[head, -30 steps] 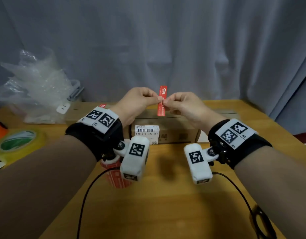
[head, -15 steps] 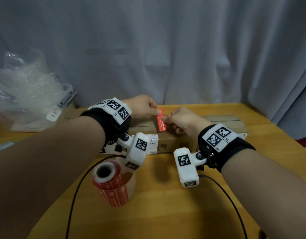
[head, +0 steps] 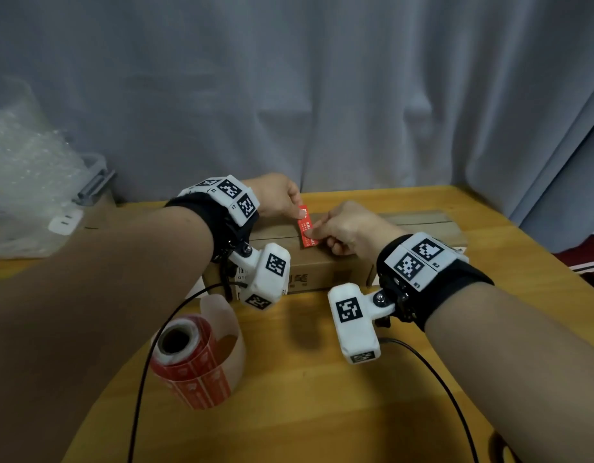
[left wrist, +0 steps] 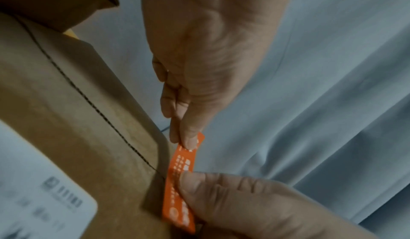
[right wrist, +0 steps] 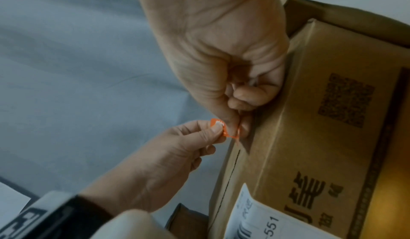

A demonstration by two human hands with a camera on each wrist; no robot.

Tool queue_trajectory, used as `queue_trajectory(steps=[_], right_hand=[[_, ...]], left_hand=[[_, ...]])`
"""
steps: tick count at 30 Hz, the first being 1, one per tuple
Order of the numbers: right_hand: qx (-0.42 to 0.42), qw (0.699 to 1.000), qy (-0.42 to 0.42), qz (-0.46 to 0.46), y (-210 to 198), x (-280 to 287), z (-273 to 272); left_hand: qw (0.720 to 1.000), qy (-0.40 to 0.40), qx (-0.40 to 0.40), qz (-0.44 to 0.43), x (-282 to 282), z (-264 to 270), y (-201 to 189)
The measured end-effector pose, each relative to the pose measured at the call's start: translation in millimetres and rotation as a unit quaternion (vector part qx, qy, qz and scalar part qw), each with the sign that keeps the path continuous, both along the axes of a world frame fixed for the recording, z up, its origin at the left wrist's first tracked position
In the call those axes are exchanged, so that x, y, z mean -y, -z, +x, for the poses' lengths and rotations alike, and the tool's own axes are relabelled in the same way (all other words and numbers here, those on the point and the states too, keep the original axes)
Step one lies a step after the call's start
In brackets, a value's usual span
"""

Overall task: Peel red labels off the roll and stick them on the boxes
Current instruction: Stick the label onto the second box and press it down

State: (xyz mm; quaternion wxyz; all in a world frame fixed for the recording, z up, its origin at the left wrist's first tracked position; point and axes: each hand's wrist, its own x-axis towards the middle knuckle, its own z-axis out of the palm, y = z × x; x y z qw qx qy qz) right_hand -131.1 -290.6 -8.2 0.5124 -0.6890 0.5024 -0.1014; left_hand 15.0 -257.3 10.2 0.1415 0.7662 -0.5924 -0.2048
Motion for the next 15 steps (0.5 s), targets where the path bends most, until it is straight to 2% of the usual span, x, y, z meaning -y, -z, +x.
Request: queue_trajectory(steps=[3, 6, 10, 13, 15], right_hand=[[-0.002, 1.0, 0.01, -0.008, 0, 2, 2], [-0.006, 0.999, -0.015, -0.035, -1, 2, 0], [-0.015, 0.989, -0.113, -0.094, -4, -4, -7], [-0.026, 0.969, -0.192, -0.153, -6, -7, -12], [-0.027, 0.953, -0.214, -0.214, -6, -7, -13]], left_hand=[[1.0, 0.011, 0.016, 0.004, 2, -1, 0], [1.0, 0.009, 0.02, 0.001, 2, -1, 1], [1.0, 0.006, 0.017, -0.004, 2, 0, 4], [1.0, 0.005, 0.01, -0.003, 4, 3, 4], [1.0, 0.003, 0.005, -0.009, 3, 5, 2]])
